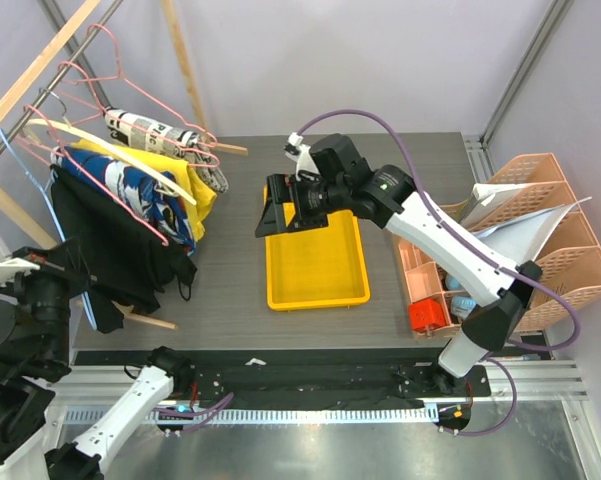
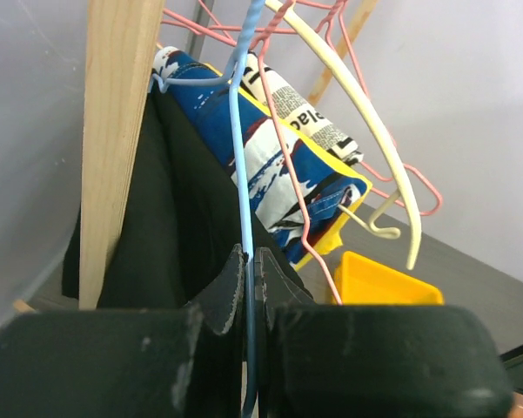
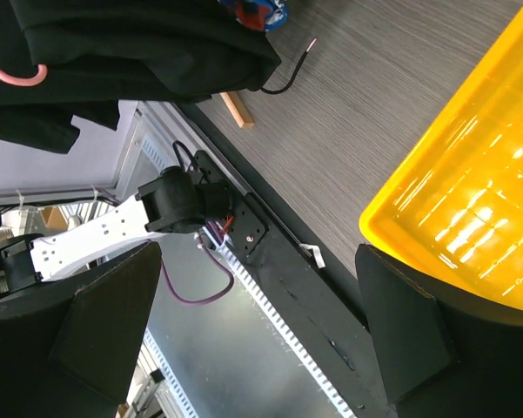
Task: Remove the trousers from the hanger
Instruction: Grab a hanger with trousers on it with the left arm
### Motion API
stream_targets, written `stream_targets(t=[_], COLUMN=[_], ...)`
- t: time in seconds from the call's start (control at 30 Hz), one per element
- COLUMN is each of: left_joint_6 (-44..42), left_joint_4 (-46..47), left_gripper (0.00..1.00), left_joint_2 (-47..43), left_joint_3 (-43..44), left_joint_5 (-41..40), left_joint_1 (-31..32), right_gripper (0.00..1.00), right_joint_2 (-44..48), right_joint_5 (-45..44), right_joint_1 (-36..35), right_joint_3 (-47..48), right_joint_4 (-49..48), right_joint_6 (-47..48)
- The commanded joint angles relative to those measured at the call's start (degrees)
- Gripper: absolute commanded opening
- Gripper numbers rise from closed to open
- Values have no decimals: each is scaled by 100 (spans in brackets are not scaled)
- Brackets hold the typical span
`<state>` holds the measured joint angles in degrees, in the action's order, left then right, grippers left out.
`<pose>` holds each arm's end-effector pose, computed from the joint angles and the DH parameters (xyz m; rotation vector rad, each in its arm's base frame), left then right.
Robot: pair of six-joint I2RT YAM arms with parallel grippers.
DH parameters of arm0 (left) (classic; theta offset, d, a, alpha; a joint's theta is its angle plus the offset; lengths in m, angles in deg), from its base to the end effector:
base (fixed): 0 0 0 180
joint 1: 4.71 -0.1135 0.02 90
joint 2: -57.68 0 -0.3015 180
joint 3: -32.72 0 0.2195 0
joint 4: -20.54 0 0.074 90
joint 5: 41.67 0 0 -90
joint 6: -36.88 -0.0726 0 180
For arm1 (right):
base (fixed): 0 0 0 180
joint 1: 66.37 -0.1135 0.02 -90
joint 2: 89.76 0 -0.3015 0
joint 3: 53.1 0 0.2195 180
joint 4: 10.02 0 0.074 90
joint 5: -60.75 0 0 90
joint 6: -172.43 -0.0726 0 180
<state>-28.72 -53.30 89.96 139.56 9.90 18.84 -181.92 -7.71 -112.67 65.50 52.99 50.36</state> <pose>-0.0238 0.0596 0.4877 -0.5310 1.4696 -0.1371 0.2167 0.2654 0.4282 -0.5265 2.3585 1.1196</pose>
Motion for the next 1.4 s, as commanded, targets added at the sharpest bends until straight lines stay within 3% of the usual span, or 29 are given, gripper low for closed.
stream_targets(t=[0.0,0.3,0.4,0.53,0.6,0.63,0.77,0.93,1.03,1.2,1.37], left_joint_6=[-1286,-1447,-1491,-1693,-1746,-1763,-1764,-913,-534,415,1048], left_joint_4=[1243,1552,1535,1622,1684,1676,1754,1563,773,-186,-785], left_gripper=[0,0,0,0,0,0,0,0,0,0,0], left_joint_2=[-28,-203,-283,-379,-388,-380,-467,-468,-135,252,499], left_joint_3=[-352,-739,-792,-906,-933,-933,-1099,-978,-547,-143,-159], left_joint_5=[398,732,724,794,794,794,1083,522,557,-198,-24], left_joint_1=[18,27,18,18,27,18,27,27,18,27,18], right_gripper=[100,100,97,89,79,76,75,75,75,76,77], right_joint_2=[-249,-821,-716,-873,-1495,-1750,-2727,-2966,-2852,-2125,-1420], right_joint_5=[113,-97,-142,315,500,535,386,254,193,-96,-800], right_joint_1=[-159,-493,-625,-713,-775,-827,-1187,-1451,-1636,-1742,-1742], right_joint_3=[475,1634,1872,2020,2485,3219,4342,3974,3693,2790,2119], right_joint_4=[-154,-224,-1127,-3399,-3686,-3635,-3835,-4663,-4593,-4251,-3758], right_joint_6=[96,70,-88,-1070,-1651,-1740,-2153,-2497,-2268,-1777,-1240])
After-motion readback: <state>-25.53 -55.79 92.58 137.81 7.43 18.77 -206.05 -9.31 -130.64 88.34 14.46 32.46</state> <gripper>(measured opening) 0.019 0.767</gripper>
